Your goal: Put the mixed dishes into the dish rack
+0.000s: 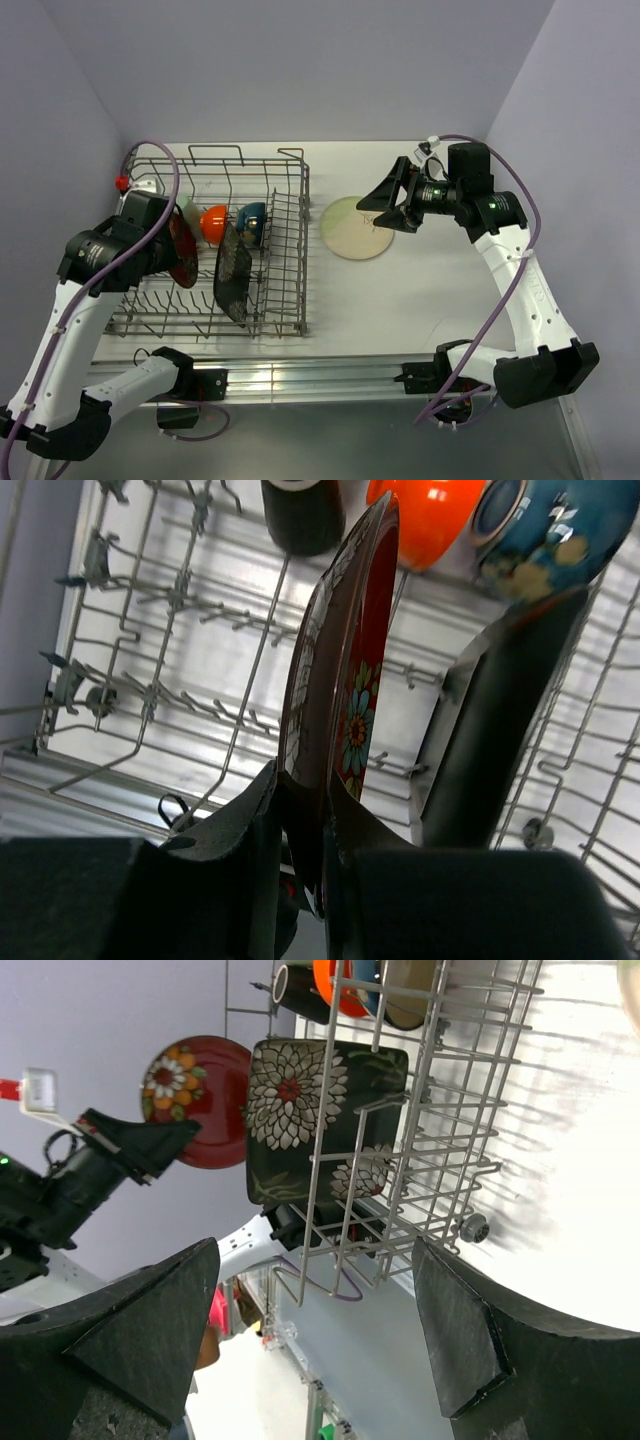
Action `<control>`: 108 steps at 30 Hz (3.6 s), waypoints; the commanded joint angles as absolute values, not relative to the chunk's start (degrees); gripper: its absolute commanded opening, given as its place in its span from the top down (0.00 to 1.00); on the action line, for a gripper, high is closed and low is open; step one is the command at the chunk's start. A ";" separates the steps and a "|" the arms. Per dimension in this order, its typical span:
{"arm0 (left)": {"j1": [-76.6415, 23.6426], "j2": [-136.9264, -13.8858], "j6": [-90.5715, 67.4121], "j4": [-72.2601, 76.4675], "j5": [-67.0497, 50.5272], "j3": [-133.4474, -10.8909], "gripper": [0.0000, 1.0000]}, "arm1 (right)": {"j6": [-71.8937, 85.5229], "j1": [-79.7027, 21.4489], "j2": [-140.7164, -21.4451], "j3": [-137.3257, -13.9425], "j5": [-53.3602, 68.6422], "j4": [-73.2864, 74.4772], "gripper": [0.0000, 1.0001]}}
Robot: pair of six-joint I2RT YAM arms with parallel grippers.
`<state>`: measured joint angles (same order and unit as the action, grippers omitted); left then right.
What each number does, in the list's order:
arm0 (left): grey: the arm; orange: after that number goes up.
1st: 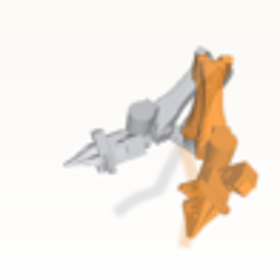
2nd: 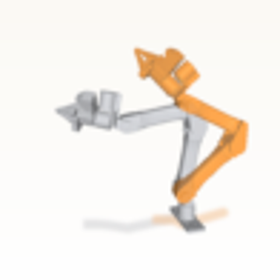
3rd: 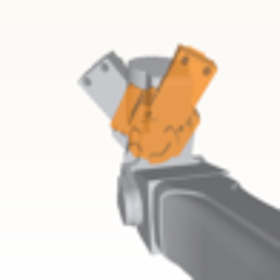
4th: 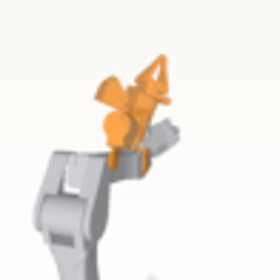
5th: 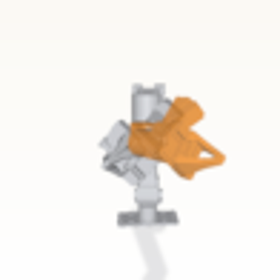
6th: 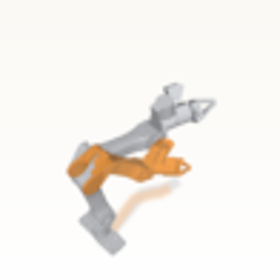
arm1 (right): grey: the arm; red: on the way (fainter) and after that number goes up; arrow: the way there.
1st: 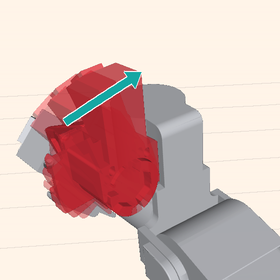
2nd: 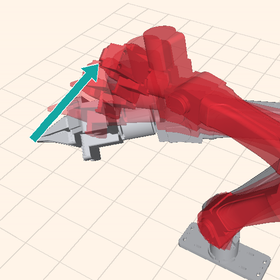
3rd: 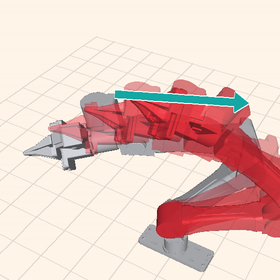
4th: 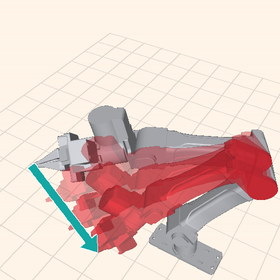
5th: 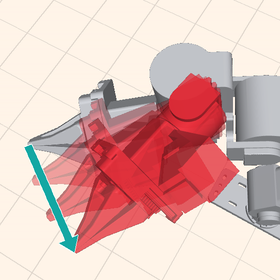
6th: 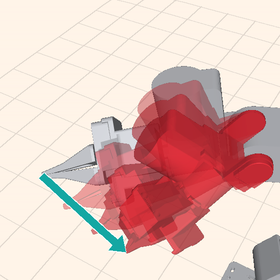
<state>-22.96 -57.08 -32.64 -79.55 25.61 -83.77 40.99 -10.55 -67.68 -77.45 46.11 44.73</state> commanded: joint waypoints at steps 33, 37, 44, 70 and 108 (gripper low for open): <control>-24.61 -66.62 -29.88 -72.16 16.35 -71.81 0.87 | 39.11 -9.05 -71.18 -72.16 40.52 44.91 0.16; -24.61 -68.29 -30.23 -72.68 15.38 -72.77 0.76 | 37.45 -7.74 -75.23 -70.93 39.20 44.47 0.16; -25.05 -70.66 -33.39 -73.39 9.33 -71.11 0.70 | 37.44 -4.84 -82.52 -70.40 38.85 41.76 0.16; -25.75 -70.58 -39.91 -75.68 8.88 -99.49 0.18 | 37.44 2.11 -106.33 -69.08 27.69 34.72 0.26; -34.97 -93.77 -36.47 -55.47 -25.66 -114.87 0.21 | 37.44 0.26 -95.90 -60.74 15.64 37.88 1.00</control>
<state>-33.04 -92.27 -36.71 -60.07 -21.41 -112.64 39.16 -1.50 -101.69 -62.46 17.17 36.16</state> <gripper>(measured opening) 0.794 0.026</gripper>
